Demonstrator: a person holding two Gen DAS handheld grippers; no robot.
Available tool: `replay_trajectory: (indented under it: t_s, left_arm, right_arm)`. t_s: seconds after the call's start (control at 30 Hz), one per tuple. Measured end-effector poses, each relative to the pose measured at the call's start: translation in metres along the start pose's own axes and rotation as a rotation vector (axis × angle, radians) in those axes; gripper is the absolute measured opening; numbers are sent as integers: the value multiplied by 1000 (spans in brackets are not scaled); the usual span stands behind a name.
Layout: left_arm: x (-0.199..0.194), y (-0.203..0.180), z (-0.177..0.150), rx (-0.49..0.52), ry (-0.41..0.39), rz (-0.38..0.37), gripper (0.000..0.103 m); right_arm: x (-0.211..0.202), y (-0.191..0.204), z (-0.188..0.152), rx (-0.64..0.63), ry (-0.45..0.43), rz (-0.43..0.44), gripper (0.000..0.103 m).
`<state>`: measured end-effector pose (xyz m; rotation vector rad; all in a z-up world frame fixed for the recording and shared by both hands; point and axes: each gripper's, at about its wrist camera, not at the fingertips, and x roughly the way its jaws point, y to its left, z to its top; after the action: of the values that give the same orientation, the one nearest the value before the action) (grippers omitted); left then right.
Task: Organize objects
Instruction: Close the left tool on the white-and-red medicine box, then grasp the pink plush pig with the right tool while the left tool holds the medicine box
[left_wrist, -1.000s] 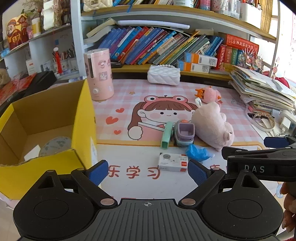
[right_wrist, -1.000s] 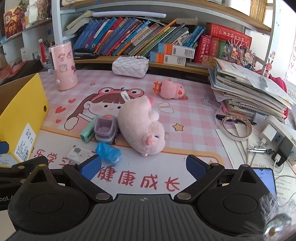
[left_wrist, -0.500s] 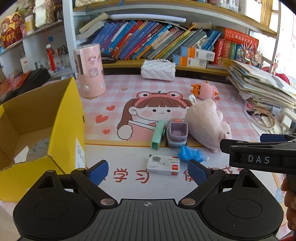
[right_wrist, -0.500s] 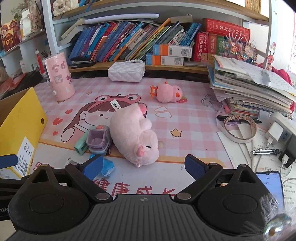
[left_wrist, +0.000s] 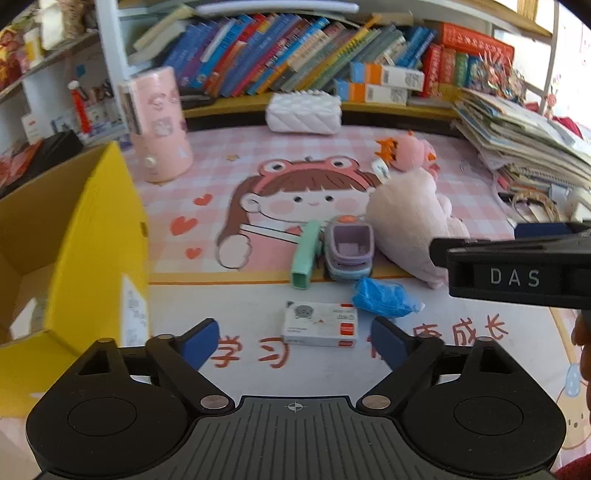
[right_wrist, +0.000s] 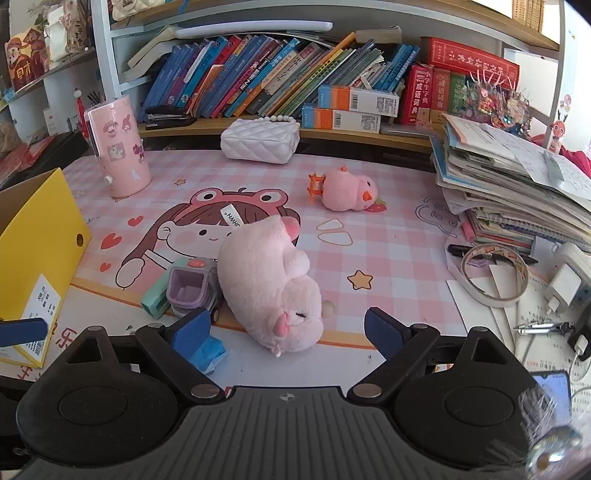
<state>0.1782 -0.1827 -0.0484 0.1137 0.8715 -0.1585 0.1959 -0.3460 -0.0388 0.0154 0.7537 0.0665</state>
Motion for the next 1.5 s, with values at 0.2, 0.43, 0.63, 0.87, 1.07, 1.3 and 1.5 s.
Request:
replay_trajectory:
  t_s: [0.2, 0.43, 0.63, 0.87, 1.07, 1.3, 1.5]
  left_arm:
    - [28, -9, 2, 3, 55, -9, 79]
    - [46, -5, 4, -26, 89, -12, 64]
    - [43, -1, 5, -31, 81, -24, 52]
    - [23, 12, 5, -62, 24, -16, 52]
    - [6, 13, 3, -33, -17, 5, 52]
    - [-16, 12, 4, -20, -89, -8, 52]
    - [-34, 12, 2, -8, -148, -36, 52]
  right_arm:
    - [6, -3, 5, -21, 9, 1, 91]
    - [14, -4, 11, -61, 14, 0, 91]
    - [28, 1, 18, -105, 22, -4, 92]
    - [56, 12, 20, -181, 100, 1, 92]
    - [74, 14, 19, -195, 119, 11, 81]
    - [64, 12, 18, -173, 89, -20, 56]
    - [23, 3, 19, -64, 15, -66, 56]
